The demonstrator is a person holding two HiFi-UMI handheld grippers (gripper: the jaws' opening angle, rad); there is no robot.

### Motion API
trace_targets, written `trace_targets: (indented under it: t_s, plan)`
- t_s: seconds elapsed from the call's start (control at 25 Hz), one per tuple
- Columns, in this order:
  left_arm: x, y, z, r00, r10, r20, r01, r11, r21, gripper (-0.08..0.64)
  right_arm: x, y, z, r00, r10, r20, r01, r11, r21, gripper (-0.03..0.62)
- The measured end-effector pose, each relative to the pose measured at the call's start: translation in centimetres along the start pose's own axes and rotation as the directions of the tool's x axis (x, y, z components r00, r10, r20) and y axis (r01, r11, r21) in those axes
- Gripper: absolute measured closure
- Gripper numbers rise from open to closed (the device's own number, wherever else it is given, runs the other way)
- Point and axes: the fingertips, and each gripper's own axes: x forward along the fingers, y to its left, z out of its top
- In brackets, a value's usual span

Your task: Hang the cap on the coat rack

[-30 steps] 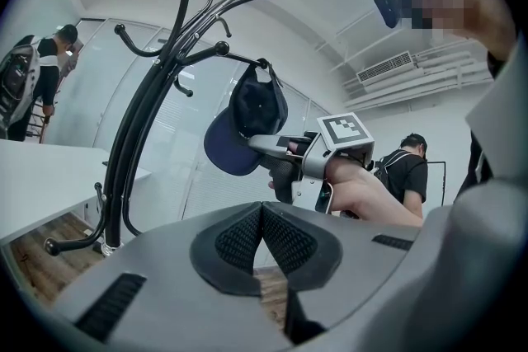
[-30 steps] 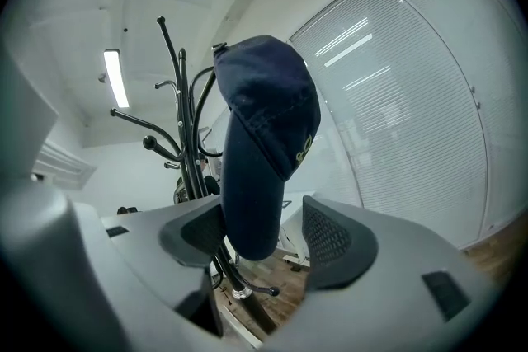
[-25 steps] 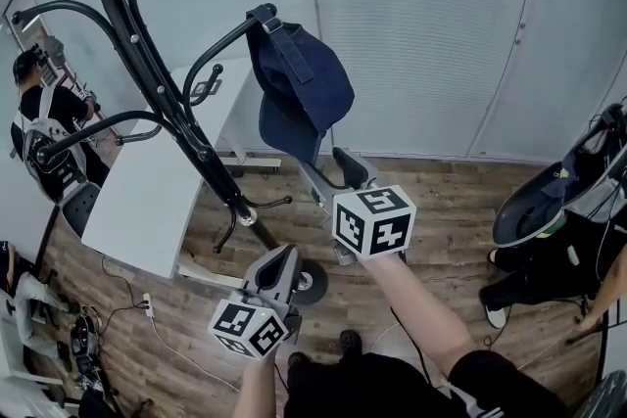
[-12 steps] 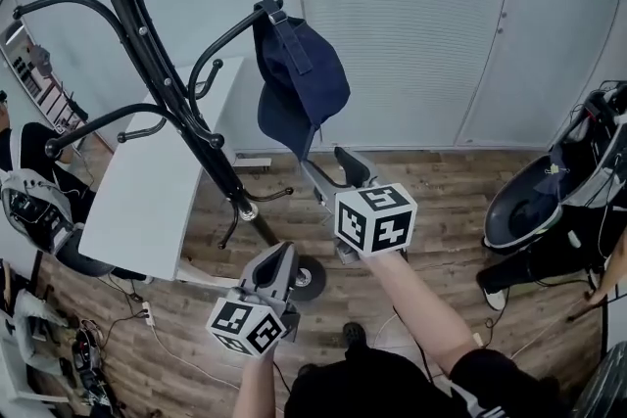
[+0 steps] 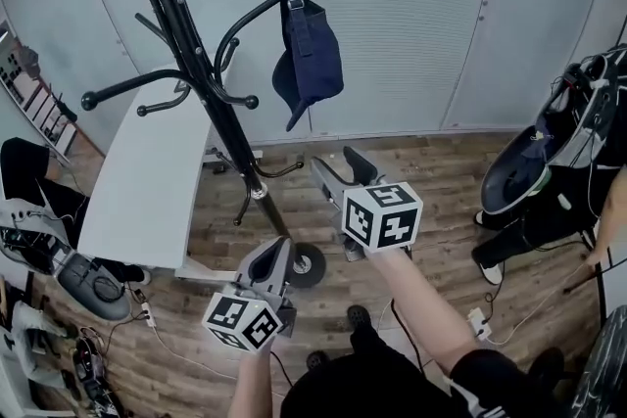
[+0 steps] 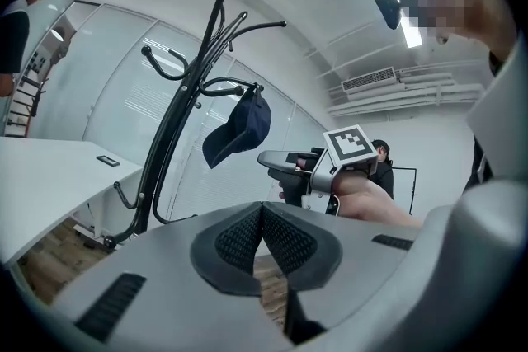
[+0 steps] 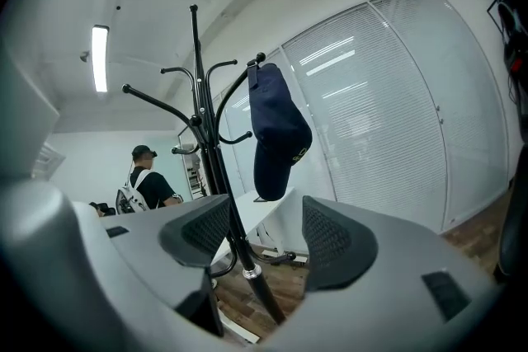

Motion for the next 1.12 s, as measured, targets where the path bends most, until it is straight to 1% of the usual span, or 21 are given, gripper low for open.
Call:
trace_targets:
  t_s: [0.2,0.36,0.44,0.56,0.68,0.76,0.92,1.0,1.12]
  plan:
    - [-3.5,-0.1,0.0,0.999,-0.041,0.002,0.041,0.999,-0.002,0.545,-2.4,2.7,-1.7,0.999,-0.039,-0.004,0.039,0.999,-0.028,0.318]
    - [-5.7,-0.8,-0.3,0.997,-0.075,-0.003,0.075,0.997,-0.006,0.545,-5.1,3.7,-2.7,0.996,-0.084,0.001,0.084,0.995,-0.051,0.318]
    - [-6.9,-0.9,-0.6,0.997,-0.083,-0.006,0.083,0.997,-0.004,0.545,-6.3,4.6,-3.5,0.996,-0.087,0.001,0.087,0.994,-0.073,0.323]
    - [-8.7,-0.8,-0.8,0.996,-0.089,-0.003,0.089,0.996,-0.003,0.545,-7.7,6.5,-4.7,0.997,-0.080,0.003,0.080,0.990,-0.115,0.354]
    - [-10.2,-0.5,-1.2,0.995,-0.096,-0.006,0.096,0.995,-0.009,0.545,-8.7,8.6,-5.9,0.999,-0.050,0.009,0.051,0.986,-0.158,0.398]
    - [-11.0,-0.1,-1.3,0.995,-0.103,-0.008,0.103,0.995,-0.005,0.545,-9.0,10.2,-6.6,1.000,-0.004,0.009,0.006,0.985,-0.174,0.434]
    - [-11.6,1.3,-0.6,0.996,-0.084,0.008,0.084,0.996,-0.021,0.545,-9.5,12.7,-7.1,0.997,0.077,0.004,-0.075,0.977,-0.199,0.483]
    - [-11.6,1.7,-0.1,0.996,-0.085,0.019,0.086,0.996,-0.019,0.545,-9.9,13.4,-7.2,0.995,0.096,0.003,-0.093,0.973,-0.212,0.495]
    - [-11.3,1.6,0.7,0.994,-0.102,0.033,0.102,0.995,0.005,0.545,-10.5,14.1,-7.2,0.993,0.116,0.016,-0.109,0.968,-0.226,0.518]
